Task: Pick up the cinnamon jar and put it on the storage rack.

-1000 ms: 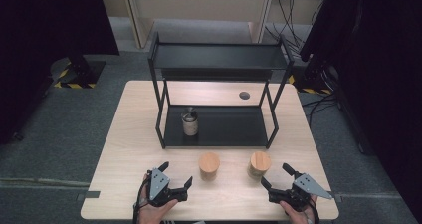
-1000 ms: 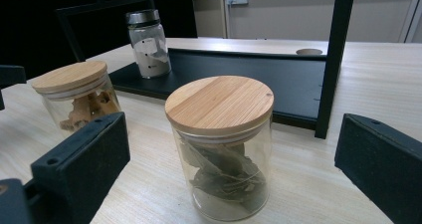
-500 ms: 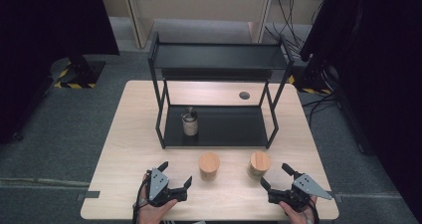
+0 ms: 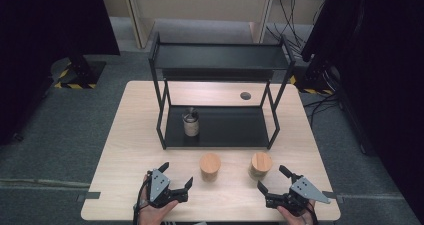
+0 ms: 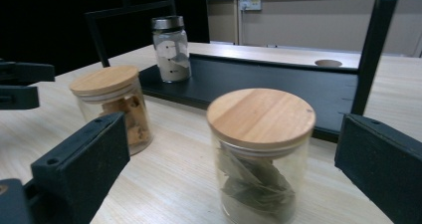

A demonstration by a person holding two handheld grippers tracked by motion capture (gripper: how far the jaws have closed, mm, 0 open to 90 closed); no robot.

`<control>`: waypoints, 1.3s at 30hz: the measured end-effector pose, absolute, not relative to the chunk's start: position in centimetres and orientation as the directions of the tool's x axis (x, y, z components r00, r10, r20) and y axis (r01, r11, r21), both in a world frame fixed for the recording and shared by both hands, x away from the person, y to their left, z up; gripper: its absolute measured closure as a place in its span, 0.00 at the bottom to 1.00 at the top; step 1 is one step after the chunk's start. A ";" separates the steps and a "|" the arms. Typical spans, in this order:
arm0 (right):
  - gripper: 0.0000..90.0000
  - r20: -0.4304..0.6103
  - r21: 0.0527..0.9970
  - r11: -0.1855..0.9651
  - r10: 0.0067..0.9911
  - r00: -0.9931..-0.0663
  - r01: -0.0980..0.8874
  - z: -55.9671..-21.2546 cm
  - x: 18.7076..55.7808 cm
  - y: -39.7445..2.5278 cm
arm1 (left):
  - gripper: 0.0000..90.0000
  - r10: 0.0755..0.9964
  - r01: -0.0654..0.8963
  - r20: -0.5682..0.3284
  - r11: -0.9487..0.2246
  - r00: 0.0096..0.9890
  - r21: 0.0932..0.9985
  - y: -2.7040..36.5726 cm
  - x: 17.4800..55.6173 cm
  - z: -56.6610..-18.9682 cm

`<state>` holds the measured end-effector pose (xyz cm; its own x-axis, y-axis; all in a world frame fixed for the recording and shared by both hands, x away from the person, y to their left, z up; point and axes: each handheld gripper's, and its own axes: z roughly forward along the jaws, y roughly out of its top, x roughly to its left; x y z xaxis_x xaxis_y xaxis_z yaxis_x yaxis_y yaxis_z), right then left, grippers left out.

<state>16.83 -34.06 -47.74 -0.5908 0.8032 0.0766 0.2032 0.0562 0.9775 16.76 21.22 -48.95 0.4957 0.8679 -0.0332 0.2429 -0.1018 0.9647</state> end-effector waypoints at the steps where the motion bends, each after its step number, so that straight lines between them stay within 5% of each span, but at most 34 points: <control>1: 0.01 0.074 0.978 0.059 0.801 -0.595 0.201 -47.7 16.8 -34.0 | 0.03 0.868 0.243 -0.032 -0.103 0.496 0.964 21.2 16.8 -48.9; 39: 0.02 0.019 0.969 0.172 0.659 -0.752 0.175 -46.0 19.8 -27.6 | 0.03 0.868 0.243 -0.029 -0.107 0.496 0.964 21.3 16.9 -49.0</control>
